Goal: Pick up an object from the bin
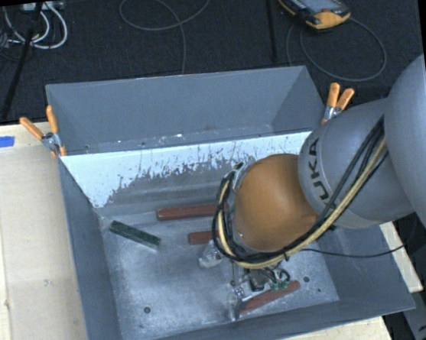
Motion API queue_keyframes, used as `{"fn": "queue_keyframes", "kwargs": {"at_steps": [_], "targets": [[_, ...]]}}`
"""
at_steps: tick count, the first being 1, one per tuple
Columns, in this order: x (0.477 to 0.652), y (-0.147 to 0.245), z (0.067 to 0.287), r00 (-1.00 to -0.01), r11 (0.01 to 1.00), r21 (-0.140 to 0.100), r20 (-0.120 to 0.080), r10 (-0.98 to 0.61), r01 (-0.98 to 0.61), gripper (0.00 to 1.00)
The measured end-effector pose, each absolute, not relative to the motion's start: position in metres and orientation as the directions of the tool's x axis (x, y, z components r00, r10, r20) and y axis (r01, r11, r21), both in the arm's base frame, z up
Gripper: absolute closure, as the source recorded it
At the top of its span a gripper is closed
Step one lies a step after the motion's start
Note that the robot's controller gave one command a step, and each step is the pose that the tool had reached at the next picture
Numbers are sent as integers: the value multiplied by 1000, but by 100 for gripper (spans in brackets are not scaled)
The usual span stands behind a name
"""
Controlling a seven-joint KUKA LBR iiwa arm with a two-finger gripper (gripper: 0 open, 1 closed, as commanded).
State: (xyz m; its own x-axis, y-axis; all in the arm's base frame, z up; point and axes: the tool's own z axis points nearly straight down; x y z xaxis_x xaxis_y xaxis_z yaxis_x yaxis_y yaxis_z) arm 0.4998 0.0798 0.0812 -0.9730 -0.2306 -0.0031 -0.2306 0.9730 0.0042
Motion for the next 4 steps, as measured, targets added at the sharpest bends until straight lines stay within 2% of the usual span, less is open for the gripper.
{"fn": "queue_keyframes", "kwargs": {"at_steps": [1, 2, 3, 4], "targets": [[503, 47, 81, -972, 972, 6, -3, -236, -236, 0], [488, 15, 108, -949, 949, 1, 2, -316, -316, 0], [498, -15, 118, -938, 938, 1, -1, -345, -345, 0], [498, -12, 94, -860, 860, 0, 1, -510, -510, 0]]}}
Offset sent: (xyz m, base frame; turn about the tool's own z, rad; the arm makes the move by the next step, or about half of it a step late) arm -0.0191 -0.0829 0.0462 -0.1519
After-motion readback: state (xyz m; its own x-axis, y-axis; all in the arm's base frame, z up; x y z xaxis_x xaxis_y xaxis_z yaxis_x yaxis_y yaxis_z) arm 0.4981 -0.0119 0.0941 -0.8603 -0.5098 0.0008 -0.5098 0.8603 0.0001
